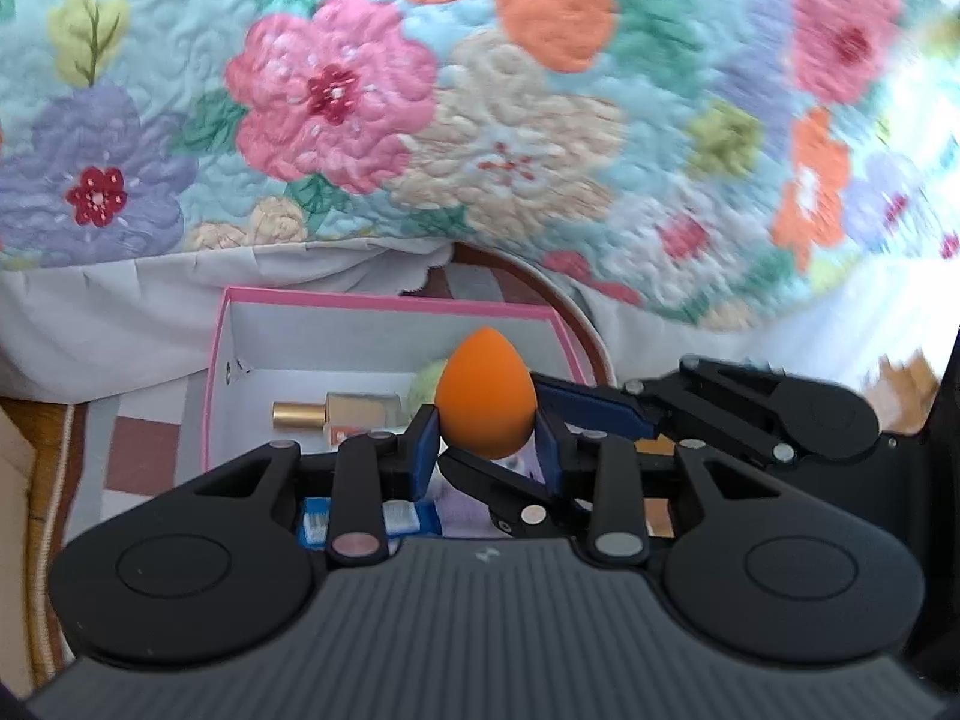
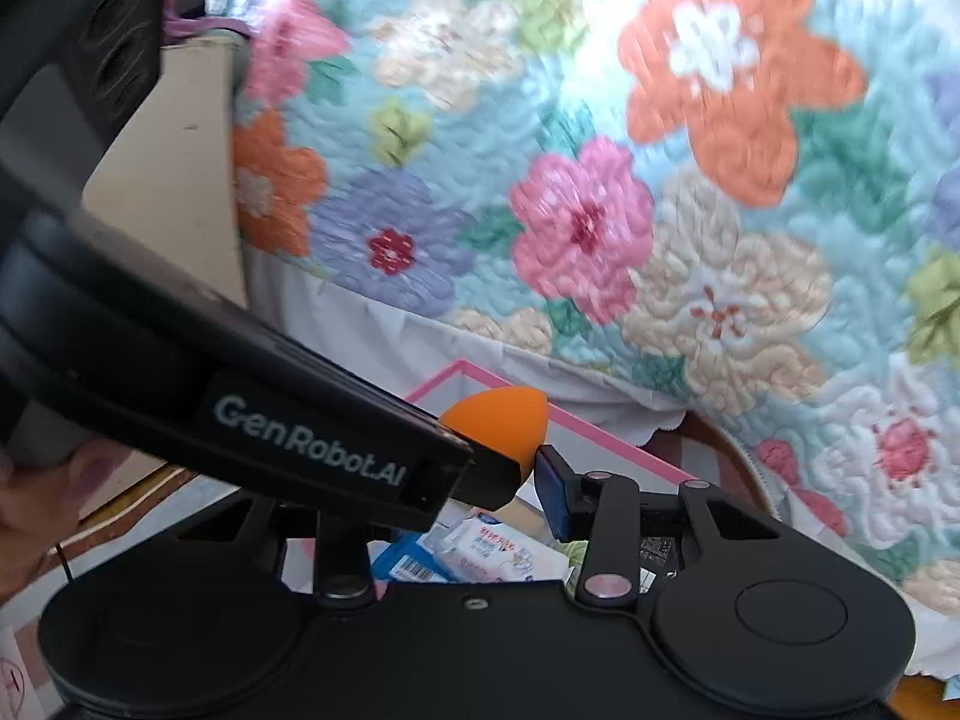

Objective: Organize objects
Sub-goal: 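Carry the sponge with the left tool and lower it into the pink box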

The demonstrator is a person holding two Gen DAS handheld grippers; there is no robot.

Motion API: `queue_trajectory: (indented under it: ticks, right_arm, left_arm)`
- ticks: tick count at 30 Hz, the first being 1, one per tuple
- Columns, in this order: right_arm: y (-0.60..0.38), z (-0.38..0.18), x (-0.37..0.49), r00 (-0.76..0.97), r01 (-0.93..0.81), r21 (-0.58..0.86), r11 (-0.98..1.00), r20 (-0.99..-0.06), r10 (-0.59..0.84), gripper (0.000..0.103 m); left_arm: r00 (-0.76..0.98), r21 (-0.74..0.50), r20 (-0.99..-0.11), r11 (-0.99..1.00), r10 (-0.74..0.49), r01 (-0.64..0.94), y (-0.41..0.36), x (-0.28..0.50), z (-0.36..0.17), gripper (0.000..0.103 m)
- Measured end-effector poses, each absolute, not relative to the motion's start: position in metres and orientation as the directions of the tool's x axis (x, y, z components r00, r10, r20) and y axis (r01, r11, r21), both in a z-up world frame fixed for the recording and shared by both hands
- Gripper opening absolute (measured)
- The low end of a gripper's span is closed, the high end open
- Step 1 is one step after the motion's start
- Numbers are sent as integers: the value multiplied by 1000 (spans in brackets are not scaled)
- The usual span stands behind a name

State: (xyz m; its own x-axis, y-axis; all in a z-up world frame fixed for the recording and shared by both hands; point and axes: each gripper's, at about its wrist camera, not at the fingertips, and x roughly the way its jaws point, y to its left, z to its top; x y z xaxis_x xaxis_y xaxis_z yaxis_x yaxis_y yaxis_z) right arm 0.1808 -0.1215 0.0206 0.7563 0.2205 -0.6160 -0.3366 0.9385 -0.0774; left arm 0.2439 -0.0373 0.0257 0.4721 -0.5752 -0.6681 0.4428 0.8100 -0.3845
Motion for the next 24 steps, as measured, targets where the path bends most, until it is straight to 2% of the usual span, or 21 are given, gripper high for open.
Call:
queue_trajectory:
  ticks: [3, 15, 24]
  right_arm:
    - [-137, 9, 216, 711, -316, 4, 949, -661, 239, 47]
    - [-178, -66, 283, 603, -221, 220, 950, -735, 311, 46]
    - [-175, -93, 294, 560, -226, 239, 944, -761, 326, 47]
  left_arm:
    - [483, -437, -663, 819, -572, 371, -48, 272, 9, 33]
    - [418, -474, -723, 835, -550, 279, -75, 330, -61, 32]
    - [395, -501, -736, 835, -550, 227, -71, 340, -88, 32]
